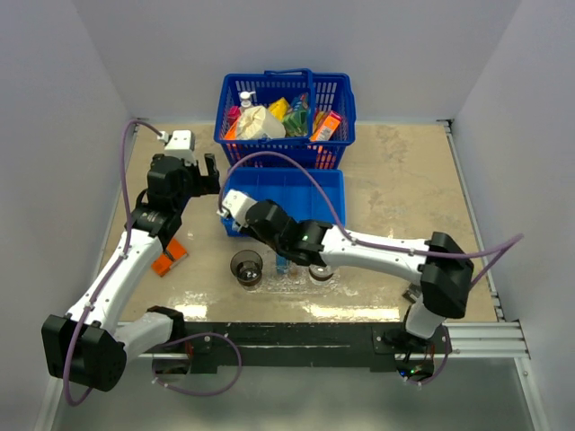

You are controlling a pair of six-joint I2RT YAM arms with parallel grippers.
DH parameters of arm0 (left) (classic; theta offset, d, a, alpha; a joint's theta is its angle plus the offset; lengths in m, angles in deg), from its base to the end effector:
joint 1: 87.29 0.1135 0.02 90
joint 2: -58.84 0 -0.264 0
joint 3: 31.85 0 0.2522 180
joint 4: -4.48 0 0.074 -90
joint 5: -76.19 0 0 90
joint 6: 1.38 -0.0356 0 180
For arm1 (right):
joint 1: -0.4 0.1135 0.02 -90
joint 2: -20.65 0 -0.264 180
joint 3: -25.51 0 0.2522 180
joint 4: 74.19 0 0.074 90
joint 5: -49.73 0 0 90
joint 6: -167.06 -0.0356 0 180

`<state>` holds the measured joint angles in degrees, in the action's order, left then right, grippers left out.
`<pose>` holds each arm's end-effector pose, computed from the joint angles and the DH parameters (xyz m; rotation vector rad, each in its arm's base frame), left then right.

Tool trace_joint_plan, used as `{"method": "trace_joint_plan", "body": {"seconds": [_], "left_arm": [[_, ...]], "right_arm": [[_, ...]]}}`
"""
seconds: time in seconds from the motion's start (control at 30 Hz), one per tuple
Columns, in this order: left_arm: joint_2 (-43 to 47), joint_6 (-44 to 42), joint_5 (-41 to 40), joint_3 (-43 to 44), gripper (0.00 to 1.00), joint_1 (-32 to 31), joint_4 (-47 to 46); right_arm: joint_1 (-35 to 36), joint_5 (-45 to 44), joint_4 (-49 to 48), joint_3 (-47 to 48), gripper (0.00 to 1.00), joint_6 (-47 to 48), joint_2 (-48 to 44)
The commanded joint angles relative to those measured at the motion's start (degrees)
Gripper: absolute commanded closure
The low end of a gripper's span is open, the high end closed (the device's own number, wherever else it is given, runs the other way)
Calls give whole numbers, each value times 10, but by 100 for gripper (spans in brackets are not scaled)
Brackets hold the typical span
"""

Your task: Prepare toiletry sets of a toothbrush and toothpaste on the tray

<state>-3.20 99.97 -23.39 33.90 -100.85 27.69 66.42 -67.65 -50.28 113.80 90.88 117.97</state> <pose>0.2451 -0.0530 0.3266 -0.0761 1.9070 -0.1345 0.1740 0.3509 0.2783 -1.1111 1.7524 0.0420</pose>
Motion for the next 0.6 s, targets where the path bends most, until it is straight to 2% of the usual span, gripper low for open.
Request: {"method": "trace_joint_plan", "body": {"seconds": [0.0, 0.13, 0.27, 0.43, 0.5, 0.57], "left_arm": [[8, -15, 62, 15, 4, 0, -32], [40, -33, 93, 0, 5, -1, -63], [73, -49, 176, -18, 6, -1, -108], [104, -84, 336, -44, 6, -22, -159], [104, -98, 434, -50, 6, -46, -166], [90, -108, 492, -46, 6, -78, -167]], "right_arm": [[-21, 50, 33, 8, 88, -34, -77], [-34, 58, 81, 5, 89, -56, -118], [-41, 70, 107, -1, 88, -82, -184], [-52, 99, 148, -3, 86, -126, -256], [-62, 122, 162, -3, 84, -134, -286], [-65, 151, 192, 4, 83, -161, -301]]}}
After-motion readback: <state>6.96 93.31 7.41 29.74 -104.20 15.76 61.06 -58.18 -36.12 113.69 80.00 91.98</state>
